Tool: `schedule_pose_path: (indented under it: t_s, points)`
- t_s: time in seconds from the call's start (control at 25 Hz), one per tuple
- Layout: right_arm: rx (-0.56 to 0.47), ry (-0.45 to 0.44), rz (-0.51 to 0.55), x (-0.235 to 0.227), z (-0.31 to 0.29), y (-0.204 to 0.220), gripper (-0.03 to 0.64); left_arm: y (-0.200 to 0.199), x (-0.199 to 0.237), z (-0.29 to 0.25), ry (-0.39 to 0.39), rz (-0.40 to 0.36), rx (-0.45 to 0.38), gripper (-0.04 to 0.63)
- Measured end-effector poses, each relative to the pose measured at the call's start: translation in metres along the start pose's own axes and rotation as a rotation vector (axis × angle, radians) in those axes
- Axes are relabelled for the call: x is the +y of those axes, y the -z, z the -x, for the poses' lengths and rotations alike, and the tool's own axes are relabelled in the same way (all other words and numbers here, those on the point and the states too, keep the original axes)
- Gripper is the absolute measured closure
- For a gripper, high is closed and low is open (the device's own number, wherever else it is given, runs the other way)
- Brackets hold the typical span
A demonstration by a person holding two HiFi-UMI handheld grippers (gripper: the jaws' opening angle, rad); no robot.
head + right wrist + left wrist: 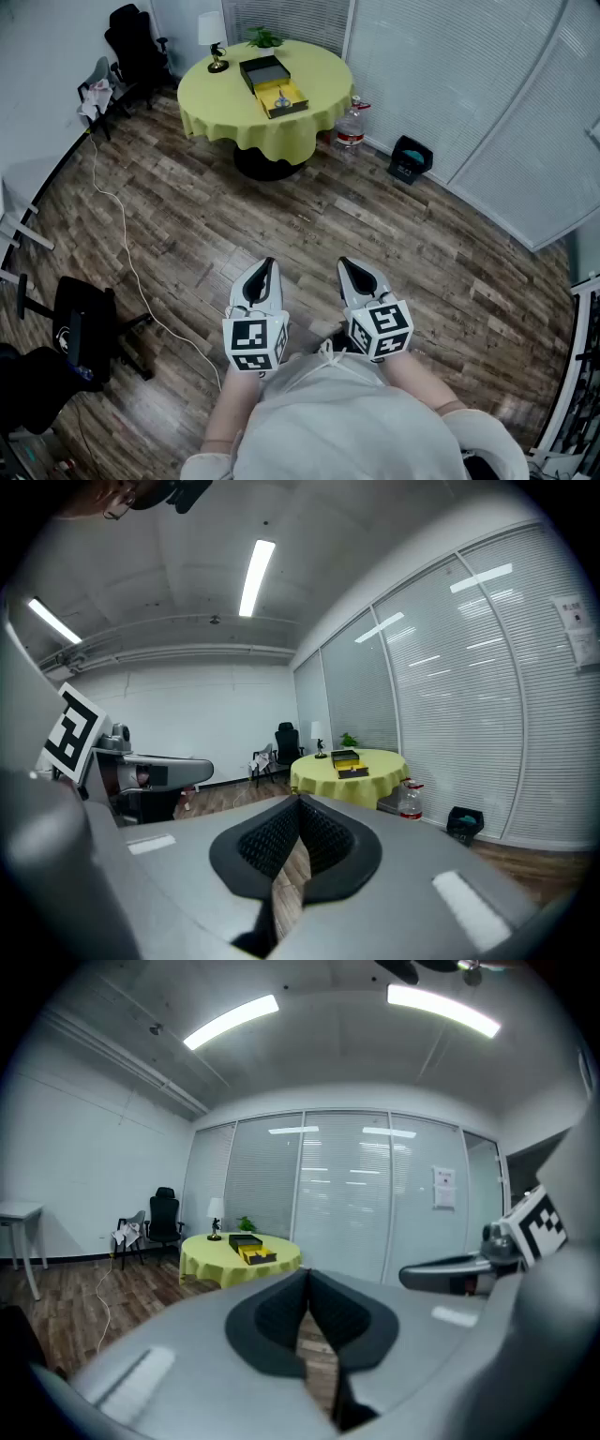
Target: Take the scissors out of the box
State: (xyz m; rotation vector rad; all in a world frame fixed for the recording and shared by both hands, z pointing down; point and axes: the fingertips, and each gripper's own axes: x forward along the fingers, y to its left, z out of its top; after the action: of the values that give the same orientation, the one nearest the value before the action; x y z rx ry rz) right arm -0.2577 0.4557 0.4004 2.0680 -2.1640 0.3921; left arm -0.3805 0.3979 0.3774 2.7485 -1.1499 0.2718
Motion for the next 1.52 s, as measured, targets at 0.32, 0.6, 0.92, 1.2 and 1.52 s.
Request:
schedule_pose_path:
  t_s: [0.32, 0.6, 0.92, 1.2, 1.52]
  points:
    - [0.022, -0.01, 0.004, 0.002, -0.002, 0.006, 0.618, 0.002, 0.004, -0.008, 0.003, 0.024, 0.01, 0.589]
    - [0.07, 0.035, -0.05, -0.02, -0.014, 0.018, 0.618, 0.011, -0.002, -0.027, 0.016, 0.032, 0.049, 0.589]
    - [0.098, 0.003, -0.082, -0.067, -0.035, 0.023, 0.618, 0.016, -0.018, -0.071, -0.02, 0.05, 0.082, 0.589]
    - [0.088, -0.078, -0.063, -0.129, -0.069, -0.002, 0.618, -0.005, -0.034, -0.131, -0.103, 0.071, 0.058, 0.589]
    - [0.082, -0.111, -0.083, -0.241, -0.094, -0.025, 0.618, -0.021, -0.08, -0.222, -0.158, 0.075, 0.067, 0.589]
